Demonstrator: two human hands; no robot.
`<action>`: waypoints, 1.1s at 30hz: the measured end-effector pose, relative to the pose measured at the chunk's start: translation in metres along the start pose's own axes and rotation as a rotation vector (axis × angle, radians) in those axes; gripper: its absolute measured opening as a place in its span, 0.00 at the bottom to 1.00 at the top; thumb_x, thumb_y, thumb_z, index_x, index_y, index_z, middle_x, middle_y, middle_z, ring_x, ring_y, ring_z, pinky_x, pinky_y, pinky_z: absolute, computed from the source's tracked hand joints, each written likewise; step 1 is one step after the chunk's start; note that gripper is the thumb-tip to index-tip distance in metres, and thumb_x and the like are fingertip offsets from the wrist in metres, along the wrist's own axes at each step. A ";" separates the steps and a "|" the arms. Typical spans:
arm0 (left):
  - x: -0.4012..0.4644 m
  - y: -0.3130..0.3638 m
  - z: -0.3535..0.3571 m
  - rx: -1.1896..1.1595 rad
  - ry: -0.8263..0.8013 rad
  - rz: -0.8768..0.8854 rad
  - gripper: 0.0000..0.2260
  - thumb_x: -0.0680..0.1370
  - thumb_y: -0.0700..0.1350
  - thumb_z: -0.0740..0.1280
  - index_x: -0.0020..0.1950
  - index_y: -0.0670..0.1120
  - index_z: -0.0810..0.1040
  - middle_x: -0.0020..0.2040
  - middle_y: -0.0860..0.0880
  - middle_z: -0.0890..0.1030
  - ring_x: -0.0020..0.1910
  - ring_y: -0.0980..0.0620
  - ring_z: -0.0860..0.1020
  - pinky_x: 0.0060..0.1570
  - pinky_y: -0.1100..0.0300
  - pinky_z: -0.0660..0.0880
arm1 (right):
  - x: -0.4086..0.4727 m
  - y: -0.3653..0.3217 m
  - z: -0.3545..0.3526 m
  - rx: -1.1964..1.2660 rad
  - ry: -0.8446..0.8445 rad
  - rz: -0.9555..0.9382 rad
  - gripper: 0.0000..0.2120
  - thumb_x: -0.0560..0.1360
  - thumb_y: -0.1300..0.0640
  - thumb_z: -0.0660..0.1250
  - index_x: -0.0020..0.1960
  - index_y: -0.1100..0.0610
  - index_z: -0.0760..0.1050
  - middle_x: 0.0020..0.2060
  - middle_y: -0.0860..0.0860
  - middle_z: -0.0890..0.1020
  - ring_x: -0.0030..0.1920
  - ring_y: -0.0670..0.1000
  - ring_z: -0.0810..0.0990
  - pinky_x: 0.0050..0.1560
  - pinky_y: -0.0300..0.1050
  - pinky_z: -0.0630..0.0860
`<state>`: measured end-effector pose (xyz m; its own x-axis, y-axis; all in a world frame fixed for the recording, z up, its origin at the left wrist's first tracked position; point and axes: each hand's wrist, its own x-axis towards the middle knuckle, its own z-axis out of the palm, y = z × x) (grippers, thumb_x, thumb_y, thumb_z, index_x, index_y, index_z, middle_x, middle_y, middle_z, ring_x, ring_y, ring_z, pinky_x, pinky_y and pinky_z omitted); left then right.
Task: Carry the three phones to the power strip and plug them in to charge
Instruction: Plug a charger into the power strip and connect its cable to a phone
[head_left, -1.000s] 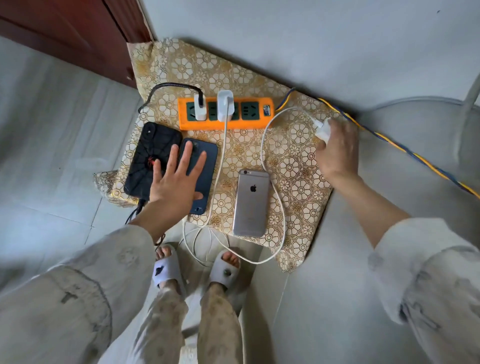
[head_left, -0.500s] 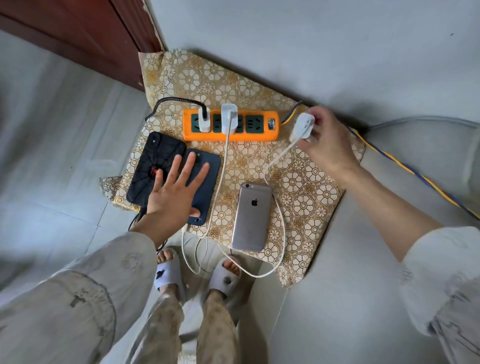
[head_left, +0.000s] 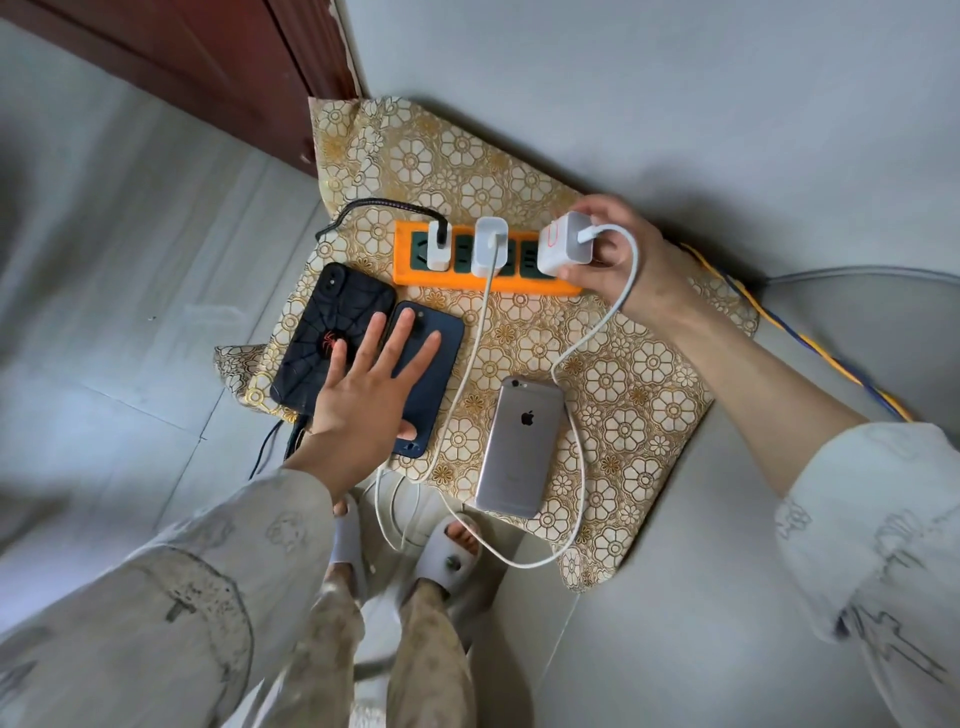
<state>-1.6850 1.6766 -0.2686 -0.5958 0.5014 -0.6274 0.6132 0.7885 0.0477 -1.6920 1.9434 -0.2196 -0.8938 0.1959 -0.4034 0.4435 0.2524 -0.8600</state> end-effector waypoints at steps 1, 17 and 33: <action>0.000 0.000 0.000 -0.003 -0.001 0.000 0.48 0.72 0.56 0.67 0.66 0.56 0.24 0.74 0.48 0.31 0.74 0.44 0.35 0.72 0.42 0.45 | 0.000 0.001 -0.002 0.009 -0.013 0.011 0.26 0.66 0.74 0.69 0.62 0.65 0.66 0.60 0.60 0.74 0.57 0.54 0.77 0.49 0.35 0.78; -0.001 0.002 -0.003 -0.018 -0.026 -0.014 0.48 0.72 0.55 0.67 0.66 0.56 0.24 0.74 0.49 0.30 0.74 0.44 0.33 0.72 0.42 0.44 | 0.004 0.003 0.000 -0.351 -0.003 -0.053 0.24 0.65 0.61 0.75 0.59 0.54 0.72 0.50 0.45 0.77 0.47 0.47 0.79 0.47 0.33 0.75; -0.001 0.002 -0.003 -0.053 -0.046 -0.031 0.47 0.74 0.54 0.66 0.65 0.56 0.23 0.74 0.49 0.29 0.73 0.45 0.32 0.72 0.42 0.41 | 0.014 -0.020 0.003 -0.842 -0.172 -0.178 0.24 0.68 0.57 0.72 0.61 0.61 0.70 0.58 0.58 0.75 0.57 0.57 0.75 0.51 0.42 0.68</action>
<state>-1.6847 1.6794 -0.2658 -0.5892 0.4603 -0.6641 0.5658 0.8218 0.0676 -1.7138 1.9384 -0.2092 -0.9222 -0.0413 -0.3846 0.1374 0.8945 -0.4255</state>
